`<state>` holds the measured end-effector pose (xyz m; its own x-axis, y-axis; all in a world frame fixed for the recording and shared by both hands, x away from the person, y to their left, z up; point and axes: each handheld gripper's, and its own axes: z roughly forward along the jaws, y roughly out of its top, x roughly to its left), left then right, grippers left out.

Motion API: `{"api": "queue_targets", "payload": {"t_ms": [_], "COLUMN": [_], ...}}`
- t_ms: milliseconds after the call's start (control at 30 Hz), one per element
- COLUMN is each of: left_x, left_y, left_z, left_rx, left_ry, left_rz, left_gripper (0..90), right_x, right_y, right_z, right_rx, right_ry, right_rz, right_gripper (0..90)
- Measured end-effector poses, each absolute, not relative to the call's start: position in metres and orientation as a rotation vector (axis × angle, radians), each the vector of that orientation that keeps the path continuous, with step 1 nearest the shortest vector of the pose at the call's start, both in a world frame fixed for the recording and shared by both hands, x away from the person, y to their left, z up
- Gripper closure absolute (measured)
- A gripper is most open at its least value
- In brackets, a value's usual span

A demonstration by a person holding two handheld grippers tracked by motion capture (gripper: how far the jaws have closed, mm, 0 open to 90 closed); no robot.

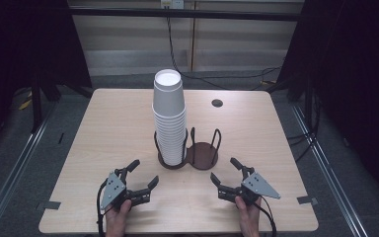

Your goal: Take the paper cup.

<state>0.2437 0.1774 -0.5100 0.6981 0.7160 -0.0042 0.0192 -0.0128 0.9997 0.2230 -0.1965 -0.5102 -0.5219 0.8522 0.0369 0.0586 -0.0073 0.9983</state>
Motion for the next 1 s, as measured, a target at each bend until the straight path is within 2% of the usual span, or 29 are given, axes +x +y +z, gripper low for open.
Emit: {"api": "queue_targets", "payload": {"t_ms": [600,1000], "left_x": [0.243,0.245], "left_y": [0.177,0.180], "left_z": [-0.510,-0.510], "left_rx": [1.496,1.501], "left_ry": [0.636,0.624], "left_rz": [0.611,0.603], "left_gripper": [15.6,15.6], "right_x": [0.229,0.232], "right_y": [-0.193,-0.190], "right_z": [-0.506,-0.478], "right_rx": [1.036,0.988], "right_ry": [1.776,1.865], "right_rz": [1.567,1.586], "right_gripper": [12.8,18.5]}}
